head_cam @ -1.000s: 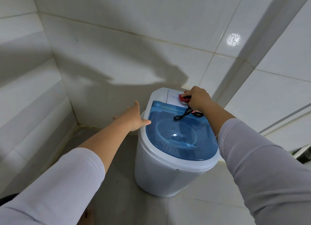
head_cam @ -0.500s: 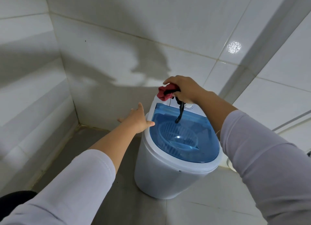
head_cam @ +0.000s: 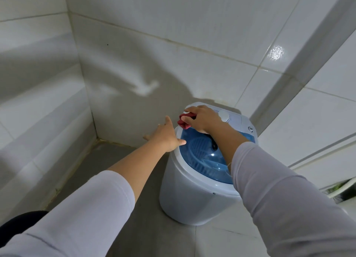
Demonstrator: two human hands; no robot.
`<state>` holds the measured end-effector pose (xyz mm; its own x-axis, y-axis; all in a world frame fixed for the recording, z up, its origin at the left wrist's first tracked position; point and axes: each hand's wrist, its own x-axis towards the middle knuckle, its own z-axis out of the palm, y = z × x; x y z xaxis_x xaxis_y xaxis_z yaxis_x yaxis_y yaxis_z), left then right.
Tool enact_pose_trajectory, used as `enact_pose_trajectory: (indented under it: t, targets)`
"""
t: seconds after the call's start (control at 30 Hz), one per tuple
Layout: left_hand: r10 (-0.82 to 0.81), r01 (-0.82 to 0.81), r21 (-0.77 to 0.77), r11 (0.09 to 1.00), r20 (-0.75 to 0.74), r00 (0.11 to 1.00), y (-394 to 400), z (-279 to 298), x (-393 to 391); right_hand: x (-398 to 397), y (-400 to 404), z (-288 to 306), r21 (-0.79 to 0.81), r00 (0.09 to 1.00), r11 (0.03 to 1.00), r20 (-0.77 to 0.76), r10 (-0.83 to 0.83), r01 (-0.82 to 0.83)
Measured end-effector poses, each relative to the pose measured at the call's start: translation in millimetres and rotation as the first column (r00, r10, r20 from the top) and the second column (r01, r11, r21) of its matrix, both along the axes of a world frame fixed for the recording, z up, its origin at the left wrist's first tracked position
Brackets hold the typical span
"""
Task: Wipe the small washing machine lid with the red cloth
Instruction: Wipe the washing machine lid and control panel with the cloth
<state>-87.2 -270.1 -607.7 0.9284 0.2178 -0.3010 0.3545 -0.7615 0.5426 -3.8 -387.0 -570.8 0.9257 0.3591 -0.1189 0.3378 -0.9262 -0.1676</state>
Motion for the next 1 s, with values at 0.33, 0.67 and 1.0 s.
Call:
enact_pose_trajectory:
  t: [0.33,0.67,1.0]
  targets:
    - [-0.059,0.058,-0.015,0.998,-0.074,0.996,1.3,-4.6,-0.3,-4.0,4.3,-19.0,0.014,0.991,0.997,0.114,-0.076,0.075]
    - [-0.061,0.066,0.067,0.996,-0.074,0.995,-4.4,1.9,-9.7,-6.3,9.2,-18.4,-0.049,0.979,0.988,0.15,-0.136,0.145]
    - [-0.036,0.04,0.077,0.996,-0.056,0.998,-6.2,4.4,-14.9,-7.2,9.4,-18.0,-0.019,0.956,0.965,0.137,-0.258,0.263]
